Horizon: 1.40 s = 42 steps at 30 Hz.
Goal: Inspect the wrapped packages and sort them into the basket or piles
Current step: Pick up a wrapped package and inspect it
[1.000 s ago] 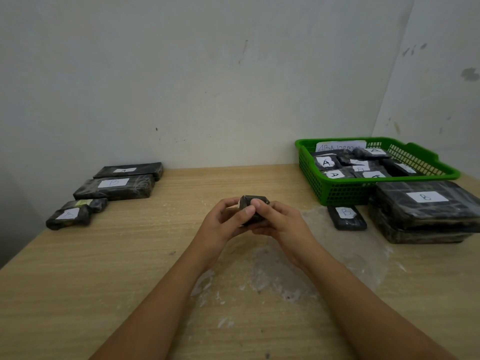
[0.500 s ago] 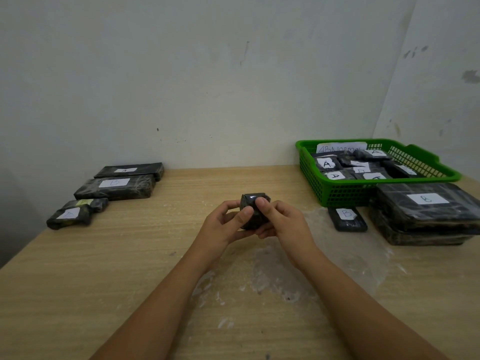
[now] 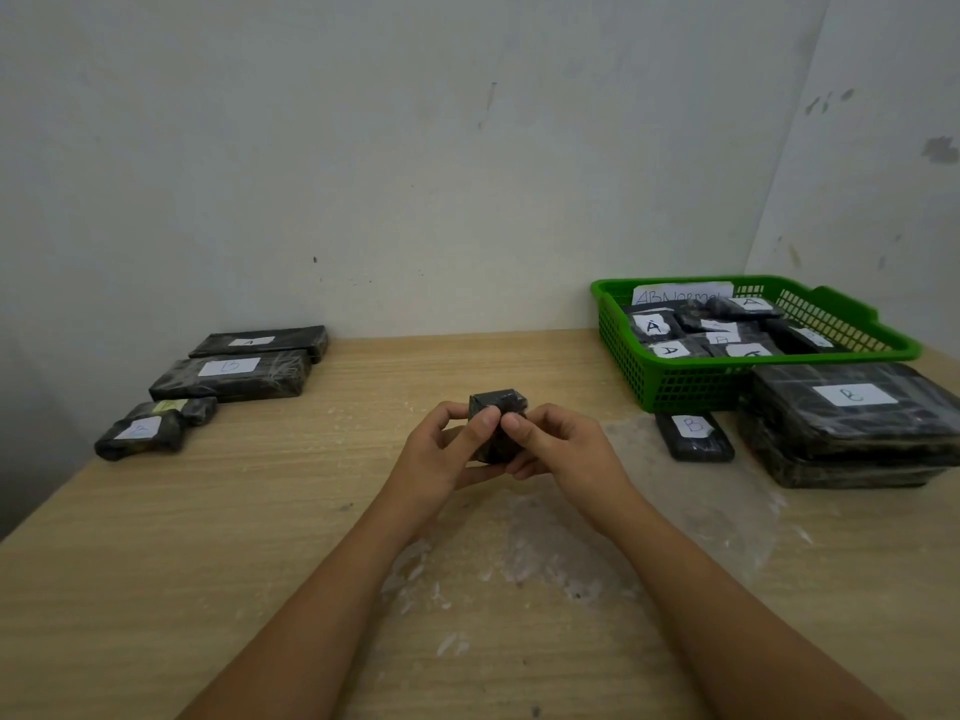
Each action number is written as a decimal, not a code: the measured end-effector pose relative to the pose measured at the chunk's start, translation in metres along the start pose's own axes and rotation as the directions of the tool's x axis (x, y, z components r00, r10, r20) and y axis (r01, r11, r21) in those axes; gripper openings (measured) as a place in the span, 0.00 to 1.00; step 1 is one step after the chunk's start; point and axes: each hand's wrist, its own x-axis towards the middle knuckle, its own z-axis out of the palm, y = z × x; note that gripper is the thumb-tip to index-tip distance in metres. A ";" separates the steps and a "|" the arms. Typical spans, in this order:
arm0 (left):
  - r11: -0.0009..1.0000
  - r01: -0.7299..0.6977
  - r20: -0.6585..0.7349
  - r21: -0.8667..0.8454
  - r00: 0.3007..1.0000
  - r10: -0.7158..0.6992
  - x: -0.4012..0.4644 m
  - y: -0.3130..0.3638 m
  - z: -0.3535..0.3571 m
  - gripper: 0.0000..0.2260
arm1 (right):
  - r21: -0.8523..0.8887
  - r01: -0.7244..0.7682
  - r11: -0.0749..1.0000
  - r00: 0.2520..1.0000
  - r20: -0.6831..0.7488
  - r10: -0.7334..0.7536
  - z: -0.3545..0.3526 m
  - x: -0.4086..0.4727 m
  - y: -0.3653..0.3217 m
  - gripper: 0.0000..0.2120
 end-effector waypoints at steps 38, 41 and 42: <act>0.973 0.223 0.055 0.063 0.972 -0.227 0.000 0.015 -0.015 0.18 | -0.032 0.141 0.989 0.985 0.107 -0.137 -0.013 0.008 -0.004 0.16; 0.978 0.209 0.080 0.007 0.975 -0.209 0.000 0.014 -0.012 0.18 | -0.013 0.166 0.986 0.981 0.105 -0.163 -0.011 0.007 -0.003 0.17; 0.983 0.183 0.079 -0.019 0.980 -0.181 0.001 0.013 -0.011 0.18 | -0.014 0.163 0.986 0.981 0.110 -0.161 -0.011 0.006 -0.003 0.17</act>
